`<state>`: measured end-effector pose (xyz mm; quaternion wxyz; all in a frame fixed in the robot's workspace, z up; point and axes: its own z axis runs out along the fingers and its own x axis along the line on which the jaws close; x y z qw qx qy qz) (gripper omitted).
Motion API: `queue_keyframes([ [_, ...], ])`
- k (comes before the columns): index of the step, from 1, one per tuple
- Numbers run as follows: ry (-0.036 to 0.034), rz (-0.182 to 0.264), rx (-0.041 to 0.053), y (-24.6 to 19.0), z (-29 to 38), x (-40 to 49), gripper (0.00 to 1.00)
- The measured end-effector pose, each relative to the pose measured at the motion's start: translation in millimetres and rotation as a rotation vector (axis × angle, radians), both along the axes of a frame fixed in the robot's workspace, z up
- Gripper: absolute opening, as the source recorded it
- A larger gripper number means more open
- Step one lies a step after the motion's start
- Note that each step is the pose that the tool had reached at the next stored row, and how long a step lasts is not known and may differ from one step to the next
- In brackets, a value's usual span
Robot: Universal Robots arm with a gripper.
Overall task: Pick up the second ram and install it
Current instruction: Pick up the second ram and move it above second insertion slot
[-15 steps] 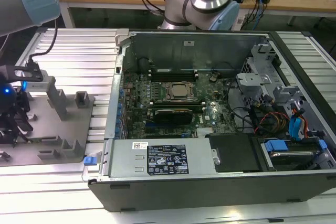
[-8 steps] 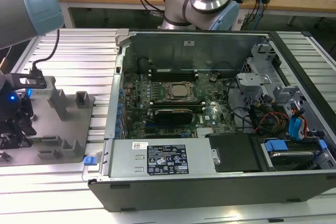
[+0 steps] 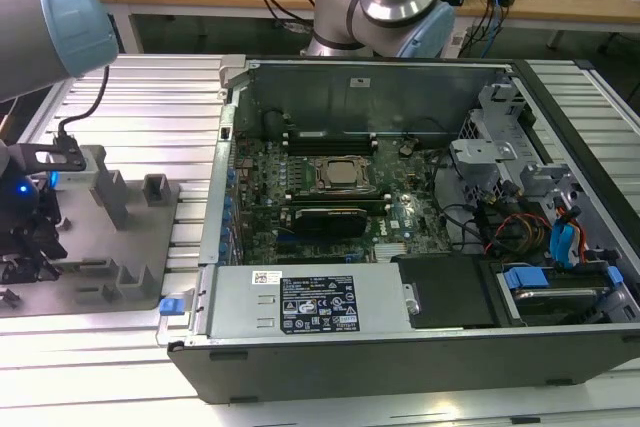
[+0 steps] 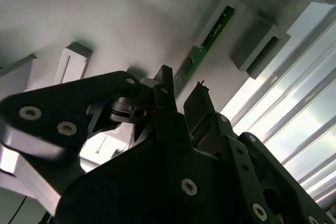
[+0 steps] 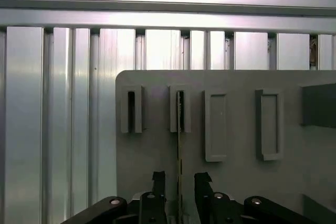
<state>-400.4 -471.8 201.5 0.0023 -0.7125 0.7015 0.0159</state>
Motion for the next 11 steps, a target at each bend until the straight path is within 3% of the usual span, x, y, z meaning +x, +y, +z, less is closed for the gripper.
queue_keyframes([
  [7,0.0001,0.002,0.0002,1.5,-2.7,-3.1,0.36],
  [8,0.0001,0.001,0.0004,1.5,-2.8,-3.1,0.35],
  [10,0.0001,0.002,0.0004,1.5,-2.8,-3.1,0.22],
  [11,0.0001,0.001,0.0006,1.5,-2.8,-3.2,0.22],
])
